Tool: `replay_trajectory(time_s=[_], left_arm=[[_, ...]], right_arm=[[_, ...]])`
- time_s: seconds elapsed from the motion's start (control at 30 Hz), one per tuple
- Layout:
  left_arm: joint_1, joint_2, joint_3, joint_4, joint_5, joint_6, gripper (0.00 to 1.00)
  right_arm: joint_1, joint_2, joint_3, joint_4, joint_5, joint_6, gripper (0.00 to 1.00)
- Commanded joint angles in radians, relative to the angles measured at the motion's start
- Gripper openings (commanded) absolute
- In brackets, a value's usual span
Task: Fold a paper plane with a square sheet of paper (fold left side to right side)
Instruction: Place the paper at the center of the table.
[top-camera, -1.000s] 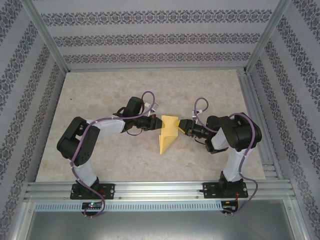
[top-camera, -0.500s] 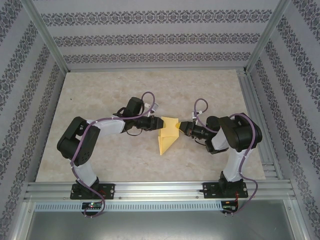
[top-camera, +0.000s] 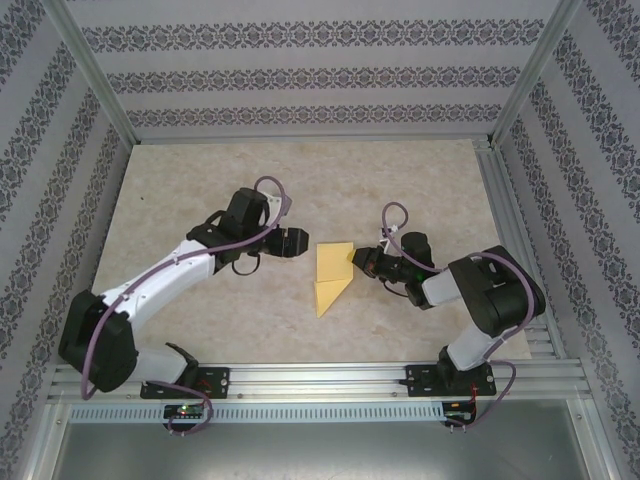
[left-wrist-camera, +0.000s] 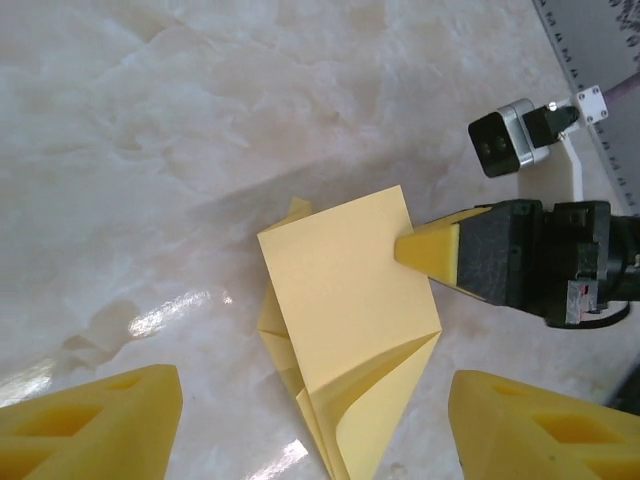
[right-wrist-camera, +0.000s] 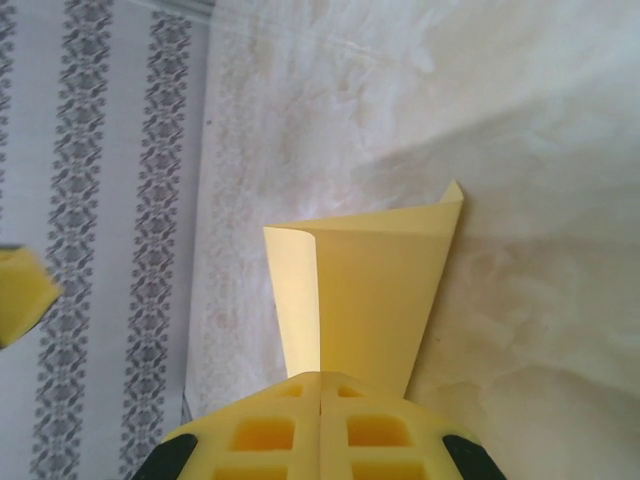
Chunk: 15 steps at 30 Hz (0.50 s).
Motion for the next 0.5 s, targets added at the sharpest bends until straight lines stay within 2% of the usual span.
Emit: replay_trajectory(time_s=[0.0, 0.2, 0.3, 0.47], left_arm=[[-0.122, -0.025, -0.003, -0.104, -0.174, 0.057, 0.71], [-0.323, -0.009, -0.044, -0.038, -0.274, -0.017, 0.65], [-0.383, 0.041, -0.032, 0.001, -0.268, -0.049, 0.63], [-0.472, 0.196, 0.045, -0.016, -0.325, -0.056, 0.66]], right_arm=[[0.022, -0.067, 0.021, -0.198, 0.119, 0.015, 0.00], [0.038, -0.120, 0.072, -0.380, 0.162, 0.035, 0.00], [0.045, -0.111, 0.084, -0.393, 0.165, 0.045, 0.00], [0.056, -0.097, 0.093, -0.382, 0.173, 0.058, 0.00]])
